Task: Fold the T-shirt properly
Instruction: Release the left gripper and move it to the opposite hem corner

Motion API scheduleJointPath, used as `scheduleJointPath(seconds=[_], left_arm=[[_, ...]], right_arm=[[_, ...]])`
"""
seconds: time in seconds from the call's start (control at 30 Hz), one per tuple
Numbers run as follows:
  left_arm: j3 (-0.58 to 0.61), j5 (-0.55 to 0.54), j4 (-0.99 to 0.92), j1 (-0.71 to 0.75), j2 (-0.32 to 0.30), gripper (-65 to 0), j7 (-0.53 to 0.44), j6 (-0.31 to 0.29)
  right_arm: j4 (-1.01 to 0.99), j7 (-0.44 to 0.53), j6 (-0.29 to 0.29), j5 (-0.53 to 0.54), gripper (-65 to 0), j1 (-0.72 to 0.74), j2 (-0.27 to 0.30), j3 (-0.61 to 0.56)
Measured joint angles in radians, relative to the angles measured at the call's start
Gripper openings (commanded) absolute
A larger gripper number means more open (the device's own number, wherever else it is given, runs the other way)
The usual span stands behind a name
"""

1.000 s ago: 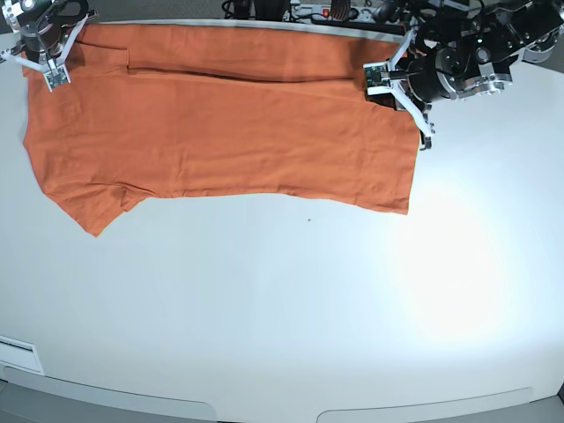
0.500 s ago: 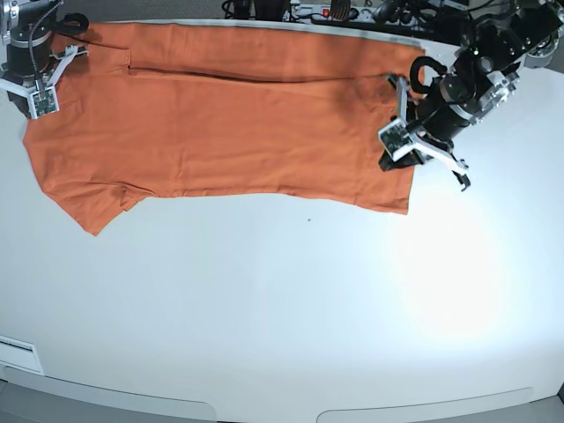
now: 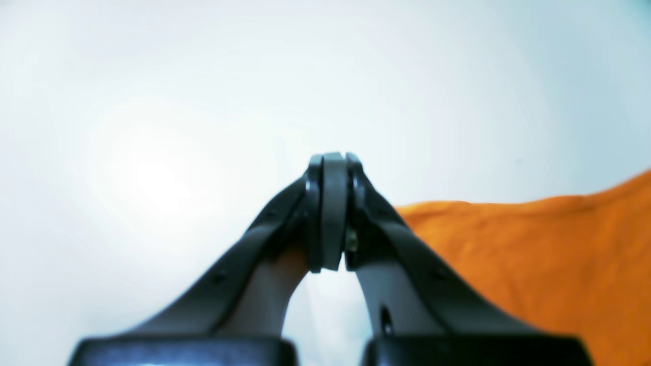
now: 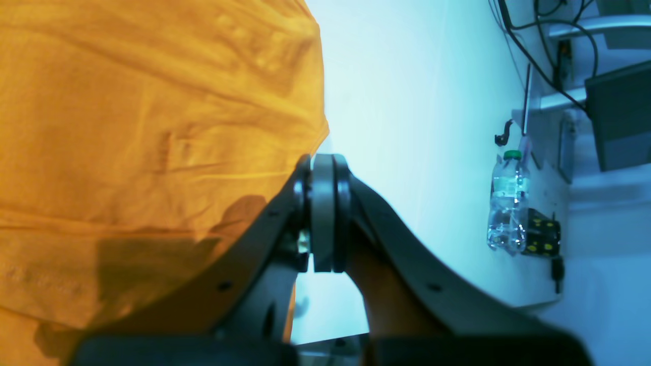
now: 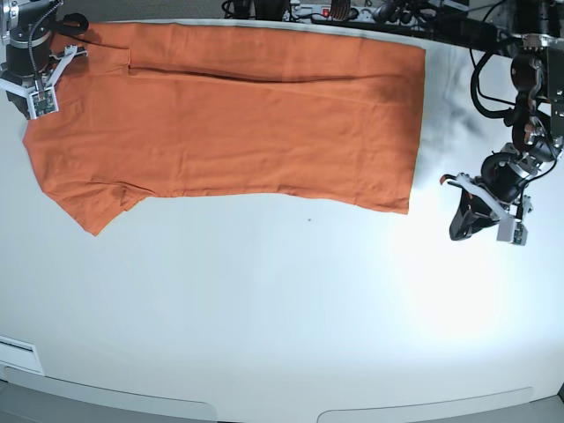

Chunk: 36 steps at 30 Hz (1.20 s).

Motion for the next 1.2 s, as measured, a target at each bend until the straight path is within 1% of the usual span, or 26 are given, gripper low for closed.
scheduleJointPath(seconds=[0.07,0.1,0.17,0.2,0.23,0.4,0.57,0.6,0.7,0.83,0.87,0.9,0.97,1.03,1.1,1.2], left_arm=[[-0.004,-0.032,-0.059,0.003,0.000,-65.0,0.012,-0.006],[-0.003,-0.046,-0.077,0.003,0.000,-61.6,0.033,-0.012],[-0.003,-0.061,-0.090,0.004,0.002,-42.2,0.071,-0.036],[-0.003,-0.071,-0.091,0.003,0.002,-34.6,0.082,-0.042],[-0.003,-0.072,-0.091,0.003,0.002,-31.4,0.081,-0.043],[0.016,-0.083,-0.091,0.003,0.001,-31.2,0.104,-0.043],[0.147,-0.070,-0.104,-0.009,0.002,-31.2,0.103,-0.045],[0.173,-0.072,-0.122,-0.023,0.005,-31.2,0.084,-0.056],[0.221,-0.064,-0.185,-0.090,0.009,-31.2,0.079,-0.058],[0.226,-0.086,-0.270,-0.158,0.043,-31.2,0.088,-0.060],[0.226,-0.106,-0.291,-0.174,0.052,-31.2,0.101,-0.071],[0.226,-0.116,-0.309,-0.183,0.056,-31.2,0.113,-0.098],[0.233,-0.175,-0.335,-0.194,0.063,-31.2,0.151,-0.119],[0.253,-0.216,-0.344,-0.193,0.063,-31.2,0.181,-0.166],[0.275,-0.245,-0.344,-0.194,0.063,-31.2,0.209,-0.186],[0.286,-0.266,-0.344,-0.196,0.063,-31.2,0.229,-0.198]], right_arm=[[0.000,0.002,-0.001,0.000,-63.0,0.000,0.000,0.000],[0.000,0.003,0.000,0.000,-63.0,0.000,0.000,0.000],[0.000,0.003,0.023,0.004,-63.0,0.000,0.000,0.000],[0.000,0.003,0.033,0.008,-63.0,0.000,0.000,0.000],[0.000,0.003,0.034,0.011,-63.0,0.000,0.000,0.000],[0.000,0.003,0.033,0.036,-63.0,0.000,-0.001,0.000],[0.000,0.008,0.033,0.029,-63.0,0.000,0.000,0.000],[0.000,0.009,0.033,0.029,-63.0,0.000,0.000,0.000],[0.000,0.011,0.033,0.029,-63.0,0.000,0.000,0.000],[0.000,0.011,0.033,0.029,-63.0,0.000,0.000,0.000],[0.000,0.011,0.033,0.029,-63.0,0.000,0.000,0.000],[0.000,0.011,0.033,0.029,-63.0,0.000,0.000,0.000],[0.000,0.011,0.033,0.029,-63.0,0.000,0.000,0.000],[0.000,0.011,0.033,0.029,-63.0,0.000,0.000,0.000],[0.000,0.011,0.033,0.030,-63.0,0.003,-0.001,0.000],[0.000,0.011,0.033,0.030,-63.0,0.014,0.000,0.000]])
